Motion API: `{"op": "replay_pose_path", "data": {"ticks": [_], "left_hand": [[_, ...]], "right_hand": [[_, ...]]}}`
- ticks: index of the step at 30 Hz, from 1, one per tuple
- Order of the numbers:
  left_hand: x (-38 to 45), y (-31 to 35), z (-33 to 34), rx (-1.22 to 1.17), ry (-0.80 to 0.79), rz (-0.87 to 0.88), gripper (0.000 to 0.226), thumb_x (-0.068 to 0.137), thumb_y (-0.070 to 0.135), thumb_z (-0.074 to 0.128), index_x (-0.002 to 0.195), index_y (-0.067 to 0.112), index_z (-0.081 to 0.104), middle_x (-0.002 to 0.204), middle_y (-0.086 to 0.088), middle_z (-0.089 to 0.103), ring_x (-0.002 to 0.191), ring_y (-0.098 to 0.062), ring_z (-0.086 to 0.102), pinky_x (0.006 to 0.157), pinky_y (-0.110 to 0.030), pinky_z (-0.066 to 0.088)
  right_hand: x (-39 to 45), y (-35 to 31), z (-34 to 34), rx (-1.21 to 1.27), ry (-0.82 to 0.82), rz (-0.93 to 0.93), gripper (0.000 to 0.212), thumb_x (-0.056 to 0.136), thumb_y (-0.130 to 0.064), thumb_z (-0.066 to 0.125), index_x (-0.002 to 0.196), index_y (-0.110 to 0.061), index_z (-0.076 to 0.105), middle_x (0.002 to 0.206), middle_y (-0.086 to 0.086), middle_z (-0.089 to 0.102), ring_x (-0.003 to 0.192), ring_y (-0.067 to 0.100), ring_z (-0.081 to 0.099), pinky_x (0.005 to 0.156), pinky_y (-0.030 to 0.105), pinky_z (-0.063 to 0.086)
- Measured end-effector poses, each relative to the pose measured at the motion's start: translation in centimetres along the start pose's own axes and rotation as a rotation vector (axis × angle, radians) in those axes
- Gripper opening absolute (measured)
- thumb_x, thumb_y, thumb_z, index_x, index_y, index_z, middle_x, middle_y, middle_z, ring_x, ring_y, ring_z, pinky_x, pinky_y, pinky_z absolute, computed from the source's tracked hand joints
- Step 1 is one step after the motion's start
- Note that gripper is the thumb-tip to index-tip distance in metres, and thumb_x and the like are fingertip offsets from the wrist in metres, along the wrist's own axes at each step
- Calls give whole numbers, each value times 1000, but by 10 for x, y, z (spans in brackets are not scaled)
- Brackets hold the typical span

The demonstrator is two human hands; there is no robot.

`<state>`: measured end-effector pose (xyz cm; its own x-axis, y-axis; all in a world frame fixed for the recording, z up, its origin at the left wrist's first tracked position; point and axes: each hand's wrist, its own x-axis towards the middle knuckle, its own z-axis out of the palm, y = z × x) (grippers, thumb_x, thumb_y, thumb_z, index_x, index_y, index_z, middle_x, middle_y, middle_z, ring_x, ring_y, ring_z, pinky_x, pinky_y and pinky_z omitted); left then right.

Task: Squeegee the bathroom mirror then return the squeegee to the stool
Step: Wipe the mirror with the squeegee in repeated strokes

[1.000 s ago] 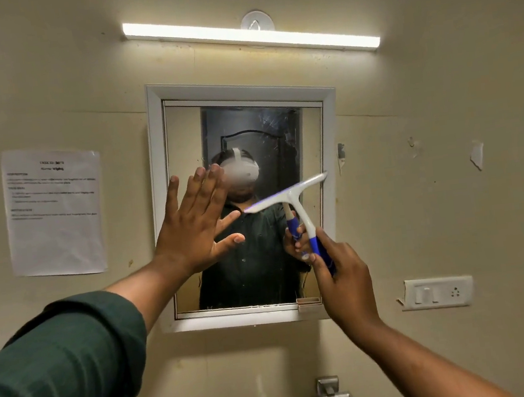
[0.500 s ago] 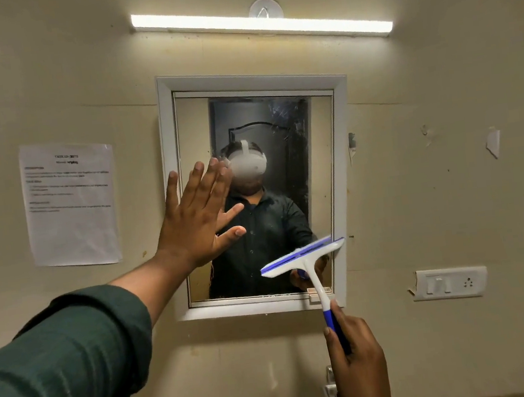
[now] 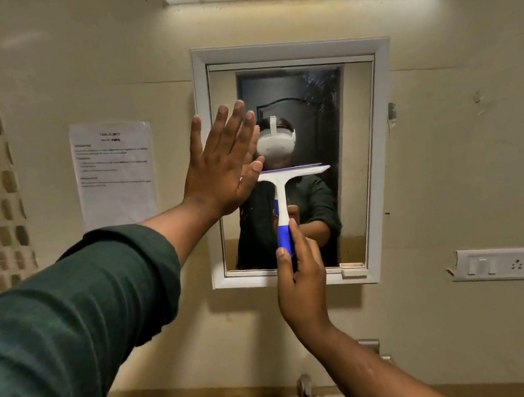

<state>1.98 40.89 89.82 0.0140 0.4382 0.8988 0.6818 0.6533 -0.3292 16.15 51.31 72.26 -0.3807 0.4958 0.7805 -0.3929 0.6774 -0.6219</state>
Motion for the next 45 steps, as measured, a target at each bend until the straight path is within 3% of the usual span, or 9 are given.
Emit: {"op": "replay_pose_path", "data": {"ticks": [3, 7, 12, 16, 27, 31, 39, 42, 45], "left_hand": [[0, -7, -8, 3, -12, 16, 80, 108, 61, 6, 174, 15, 8, 182, -14, 3, 168, -35, 1, 130, -65, -5], [-2, -16, -12, 12, -22, 25, 82, 107, 64, 3, 173, 14, 9, 181, -15, 5, 168, -36, 4, 130, -66, -3], [-11, -19, -7, 54, -27, 39, 80, 108, 61, 13, 173, 14, 9, 181, -15, 5, 168, -37, 4, 130, -66, -2], [-17, -12, 1, 82, -28, 46, 80, 108, 58, 24, 174, 15, 10, 181, -13, 5, 168, -35, 2, 130, -61, -8], [-20, -6, 11, 62, -49, 3, 81, 109, 63, 18, 174, 16, 10, 182, -11, 2, 168, -34, 1, 130, -61, -7], [-24, -7, 16, 42, -50, -18, 81, 109, 64, 19, 174, 16, 10, 182, -11, 3, 168, -32, 1, 130, -62, -5], [-26, -6, 21, 29, -59, -45, 85, 107, 69, 9, 174, 17, 9, 182, -10, 1, 168, -32, -1, 130, -60, -9], [-29, -8, 24, 31, -63, -51, 85, 107, 69, 8, 174, 17, 7, 182, -10, -2, 168, -31, -3, 130, -59, -11], [-37, -10, 29, 33, -53, -58, 83, 109, 66, 22, 174, 18, 6, 182, -9, -3, 168, -31, -4, 130, -61, -8]], "right_hand": [[0, -4, 27, 15, 3, 37, 52, 109, -22, 52, 160, -28, 42, 132, -1, 54, 116, 2, 54, 95, 5, 40], [-9, 1, 43, 47, 31, 99, 51, 108, -20, 55, 157, -29, 46, 134, -9, 53, 121, -12, 51, 96, 4, 40], [-41, 23, 42, 58, 7, 222, 51, 107, -26, 57, 155, -37, 46, 139, -19, 55, 129, -3, 54, 104, 18, 49], [-82, 43, 37, 18, -6, 313, 55, 106, -23, 59, 154, -44, 43, 132, -38, 49, 125, -9, 53, 101, 23, 51], [-150, 77, 28, -57, -28, 500, 60, 105, -24, 60, 134, -71, 39, 132, -21, 57, 117, 11, 63, 102, 45, 58], [-148, 69, 32, 10, 10, 473, 59, 104, -25, 61, 136, -73, 45, 128, -21, 60, 112, 15, 66, 98, 45, 59], [-104, 53, 41, 57, 34, 368, 55, 105, -28, 59, 151, -55, 42, 126, -16, 60, 113, 19, 67, 96, 42, 60], [-112, 60, 39, 44, 24, 401, 57, 105, -26, 59, 147, -62, 43, 126, -21, 59, 113, 14, 65, 96, 44, 60], [-129, 68, 32, 14, 5, 444, 64, 105, -25, 60, 135, -77, 39, 121, -25, 58, 109, 10, 65, 95, 42, 59]]}}
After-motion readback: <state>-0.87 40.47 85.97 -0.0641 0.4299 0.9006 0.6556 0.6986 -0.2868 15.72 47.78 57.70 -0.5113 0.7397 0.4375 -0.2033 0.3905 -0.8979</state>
